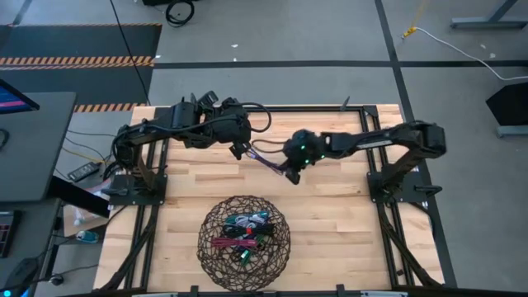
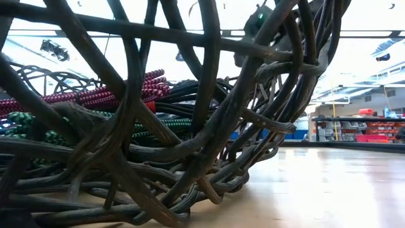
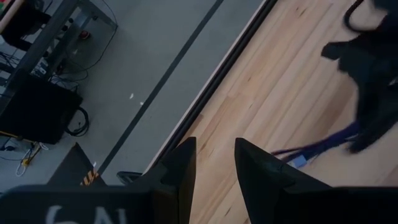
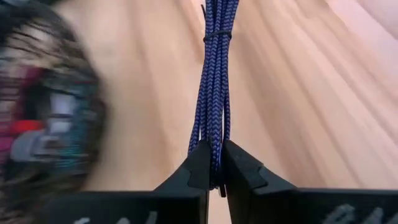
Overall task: Pick and place USB-C Cables
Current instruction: Put the violet charger cable into the wire basket
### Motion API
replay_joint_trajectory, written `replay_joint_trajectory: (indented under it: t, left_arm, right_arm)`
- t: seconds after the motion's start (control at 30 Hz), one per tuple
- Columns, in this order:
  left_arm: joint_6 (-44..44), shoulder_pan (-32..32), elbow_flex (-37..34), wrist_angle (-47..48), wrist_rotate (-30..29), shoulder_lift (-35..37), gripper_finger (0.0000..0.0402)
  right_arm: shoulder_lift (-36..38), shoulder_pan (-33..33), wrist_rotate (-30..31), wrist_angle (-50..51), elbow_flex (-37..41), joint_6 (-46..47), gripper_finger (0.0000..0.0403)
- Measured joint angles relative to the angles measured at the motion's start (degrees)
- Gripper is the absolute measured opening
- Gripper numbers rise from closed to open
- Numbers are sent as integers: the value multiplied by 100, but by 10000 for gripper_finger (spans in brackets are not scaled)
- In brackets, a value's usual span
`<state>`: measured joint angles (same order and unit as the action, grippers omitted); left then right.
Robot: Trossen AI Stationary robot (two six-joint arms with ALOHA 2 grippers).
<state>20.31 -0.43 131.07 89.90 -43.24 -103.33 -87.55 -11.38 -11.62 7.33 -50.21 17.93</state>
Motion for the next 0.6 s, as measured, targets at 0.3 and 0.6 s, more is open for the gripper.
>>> replay_joint_trajectory:
  t: [0.3, 0.6]
  left_arm:
    - [0, 0, 0, -8, 0, 0, 118]
    - [-5, 49, 0, -15, 0, 0, 118]
  right_arm:
    - [1185, 192, -1220, 230, -13, -352, 27]
    - [1497, 921, -1681, 774, -39, -262, 27]
